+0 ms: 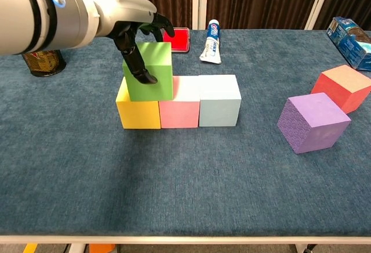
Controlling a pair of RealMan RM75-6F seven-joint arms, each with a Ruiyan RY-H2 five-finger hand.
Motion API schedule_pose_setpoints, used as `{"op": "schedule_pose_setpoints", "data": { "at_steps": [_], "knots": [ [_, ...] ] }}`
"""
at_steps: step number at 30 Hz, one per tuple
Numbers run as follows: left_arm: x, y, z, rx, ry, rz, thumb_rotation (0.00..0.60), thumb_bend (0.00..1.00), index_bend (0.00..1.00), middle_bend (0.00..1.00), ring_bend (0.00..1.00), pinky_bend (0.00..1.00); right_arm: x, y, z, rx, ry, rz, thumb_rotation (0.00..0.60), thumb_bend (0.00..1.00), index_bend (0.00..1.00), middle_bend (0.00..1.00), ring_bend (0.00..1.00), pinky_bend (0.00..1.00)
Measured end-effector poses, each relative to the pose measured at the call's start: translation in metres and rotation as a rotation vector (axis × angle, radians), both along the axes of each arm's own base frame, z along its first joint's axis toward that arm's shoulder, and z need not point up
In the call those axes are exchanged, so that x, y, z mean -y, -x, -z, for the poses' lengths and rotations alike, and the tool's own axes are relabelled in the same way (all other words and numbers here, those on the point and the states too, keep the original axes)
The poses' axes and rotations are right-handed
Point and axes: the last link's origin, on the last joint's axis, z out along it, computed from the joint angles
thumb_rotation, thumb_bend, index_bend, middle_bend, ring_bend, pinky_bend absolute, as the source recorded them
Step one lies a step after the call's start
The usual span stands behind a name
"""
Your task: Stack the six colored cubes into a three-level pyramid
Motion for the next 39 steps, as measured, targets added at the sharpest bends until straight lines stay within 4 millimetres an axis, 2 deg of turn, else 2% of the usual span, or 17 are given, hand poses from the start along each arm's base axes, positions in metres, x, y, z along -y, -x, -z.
{"op": "schedule_pose_setpoints", "data": {
  "at_steps": [5, 9, 14, 18, 22, 24, 32, 35, 39],
  "knots": [
    [0.003, 0.0, -0.014, 0.012, -0.008, 0.003, 0.6, 0.26, 0.08, 0.05, 0.0, 0.06, 0.0, -0.003, -0.001, -0.008, -0.003, -0.012, 0.6, 0.01, 0.0, 0.02, 0.0, 0.0],
    [0.005, 0.005, -0.039, 0.035, -0.051, 0.009, 0.6, 0.24, 0.08, 0.05, 0.0, 0.05, 0.001, -0.006, -0.002, -0.031, -0.006, -0.023, 0.6, 0.01, 0.0, 0.02, 0.0, 0.0],
    [0.0, 0.026, -0.075, 0.094, -0.165, 0.011, 0.6, 0.23, 0.08, 0.05, 0.0, 0.05, -0.001, -0.013, 0.001, -0.09, -0.047, -0.058, 0.6, 0.01, 0.0, 0.07, 0.0, 0.0],
    [-0.004, 0.048, -0.096, 0.17, -0.252, 0.033, 0.6, 0.23, 0.09, 0.05, 0.0, 0.05, -0.008, -0.025, 0.014, -0.156, -0.129, -0.115, 0.6, 0.01, 0.0, 0.12, 0.0, 0.0],
    [-0.005, 0.077, -0.113, 0.201, -0.33, 0.104, 0.6, 0.23, 0.09, 0.05, 0.0, 0.05, -0.016, -0.041, 0.031, -0.219, -0.2, -0.183, 0.6, 0.0, 0.0, 0.17, 0.0, 0.0],
    [-0.004, 0.099, -0.119, 0.194, -0.358, 0.138, 0.6, 0.23, 0.09, 0.05, 0.0, 0.05, -0.02, -0.049, 0.04, -0.253, -0.231, -0.214, 0.6, 0.0, 0.0, 0.18, 0.0, 0.0],
    [0.011, 0.213, -0.13, 0.105, -0.41, 0.058, 0.6, 0.23, 0.09, 0.05, 0.0, 0.05, -0.03, -0.067, 0.086, -0.363, -0.355, -0.282, 0.6, 0.0, 0.0, 0.17, 0.0, 0.0],
    [0.018, 0.238, -0.133, 0.107, -0.417, 0.004, 0.6, 0.23, 0.09, 0.05, 0.0, 0.05, -0.033, -0.071, 0.099, -0.381, -0.391, -0.295, 0.6, 0.0, 0.0, 0.17, 0.0, 0.0],
    [0.022, 0.252, -0.135, 0.103, -0.428, -0.02, 0.6, 0.23, 0.09, 0.05, 0.0, 0.05, -0.035, -0.074, 0.111, -0.41, -0.41, -0.308, 0.6, 0.0, 0.0, 0.16, 0.0, 0.0]
  ]
}}
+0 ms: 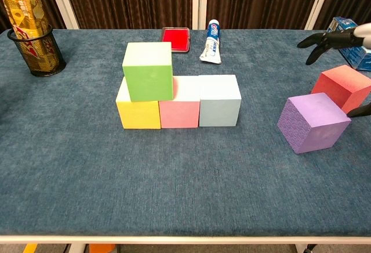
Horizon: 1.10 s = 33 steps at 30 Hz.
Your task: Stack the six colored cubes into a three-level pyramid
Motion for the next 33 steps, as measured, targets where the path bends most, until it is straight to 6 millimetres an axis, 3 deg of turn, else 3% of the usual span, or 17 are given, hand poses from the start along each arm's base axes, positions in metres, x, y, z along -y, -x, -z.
{"op": "schedule_pose_setpoints", "data": {
  "at_steps": [12, 21, 26, 33],
  "knots": [
    [0.009, 0.022, 0.007, -0.004, -0.039, -0.022, 0.6, 0.23, 0.09, 0.05, 0.0, 0.05, 0.001, 0.003, 0.026, -0.058, -0.036, 0.019, 0.6, 0.02, 0.0, 0.19, 0.0, 0.0],
    [0.013, 0.029, 0.01, 0.001, -0.058, -0.027, 0.6, 0.23, 0.09, 0.05, 0.0, 0.05, 0.003, 0.001, 0.034, -0.053, -0.009, -0.004, 0.6, 0.08, 0.0, 0.39, 0.0, 0.0],
    [0.017, 0.032, 0.011, 0.023, -0.057, -0.041, 0.6, 0.23, 0.09, 0.05, 0.0, 0.05, 0.003, -0.001, 0.03, -0.038, 0.023, -0.016, 0.6, 0.1, 0.0, 0.49, 0.0, 0.0],
    [0.021, 0.035, 0.007, 0.054, -0.067, -0.044, 0.6, 0.23, 0.09, 0.05, 0.0, 0.05, 0.005, -0.018, -0.002, 0.025, 0.09, -0.037, 0.6, 0.12, 0.0, 0.52, 0.0, 0.0]
  ]
}}
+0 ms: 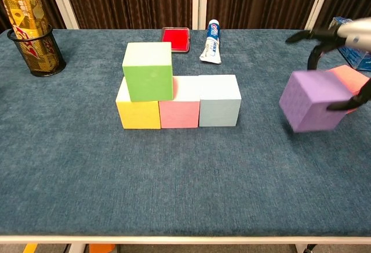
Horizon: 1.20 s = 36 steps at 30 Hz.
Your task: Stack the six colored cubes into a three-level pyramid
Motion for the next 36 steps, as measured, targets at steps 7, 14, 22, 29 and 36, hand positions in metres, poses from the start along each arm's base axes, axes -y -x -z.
{"op": "schedule_pose_setpoints", "data": {
  "at_steps": [7, 14, 22, 29, 36],
  "knots": [
    [0.006, 0.005, 0.0, 0.017, 0.012, 0.032, 0.6, 0.23, 0.09, 0.05, 0.0, 0.05, 0.013, -0.029, -0.026, 0.046, 0.041, -0.016, 0.6, 0.12, 0.0, 0.54, 0.0, 0.0],
    [0.014, 0.003, 0.003, 0.011, 0.05, 0.087, 0.6, 0.23, 0.09, 0.05, 0.0, 0.05, 0.031, -0.058, -0.024, 0.078, 0.025, -0.002, 0.6, 0.12, 0.0, 0.55, 0.01, 0.0],
    [0.022, 0.003, 0.002, 0.026, 0.089, 0.091, 0.6, 0.23, 0.09, 0.05, 0.0, 0.05, 0.041, -0.088, -0.012, 0.068, 0.011, -0.034, 0.6, 0.12, 0.0, 0.55, 0.01, 0.0],
    [0.023, 0.01, 0.001, 0.045, 0.099, 0.082, 0.6, 0.23, 0.09, 0.06, 0.0, 0.05, 0.042, -0.103, -0.004, 0.05, 0.015, -0.04, 0.6, 0.11, 0.0, 0.56, 0.02, 0.0],
    [0.023, 0.017, 0.002, 0.058, 0.118, 0.095, 0.6, 0.23, 0.09, 0.07, 0.0, 0.05, 0.041, -0.115, 0.005, 0.04, 0.024, -0.028, 0.6, 0.11, 0.0, 0.57, 0.03, 0.0]
  ]
}}
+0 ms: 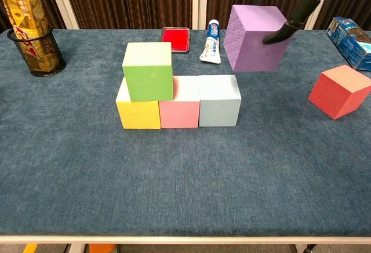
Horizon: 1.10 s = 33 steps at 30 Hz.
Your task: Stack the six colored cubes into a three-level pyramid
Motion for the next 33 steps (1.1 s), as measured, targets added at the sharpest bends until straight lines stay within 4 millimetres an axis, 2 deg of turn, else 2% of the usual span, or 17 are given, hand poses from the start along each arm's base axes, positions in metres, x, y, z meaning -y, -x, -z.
{"op": "schedule_pose_setpoints", "data": {
  "at_steps": [8, 21, 33],
  "knots": [
    [0.003, 0.005, 0.001, 0.015, 0.011, 0.009, 0.6, 0.23, 0.09, 0.07, 0.0, 0.05, -0.003, -0.009, 0.01, -0.012, 0.004, 0.01, 0.6, 0.11, 0.0, 0.57, 0.03, 0.0],
    [0.005, 0.015, 0.002, 0.047, 0.029, 0.003, 0.6, 0.23, 0.09, 0.07, 0.0, 0.05, -0.001, -0.03, 0.04, -0.02, -0.036, 0.015, 0.6, 0.11, 0.0, 0.57, 0.03, 0.0],
    [0.004, 0.022, 0.003, 0.076, 0.05, -0.005, 0.6, 0.23, 0.09, 0.07, 0.0, 0.05, -0.002, -0.048, 0.053, -0.044, -0.051, 0.036, 0.6, 0.11, 0.0, 0.58, 0.04, 0.0]
  ]
}}
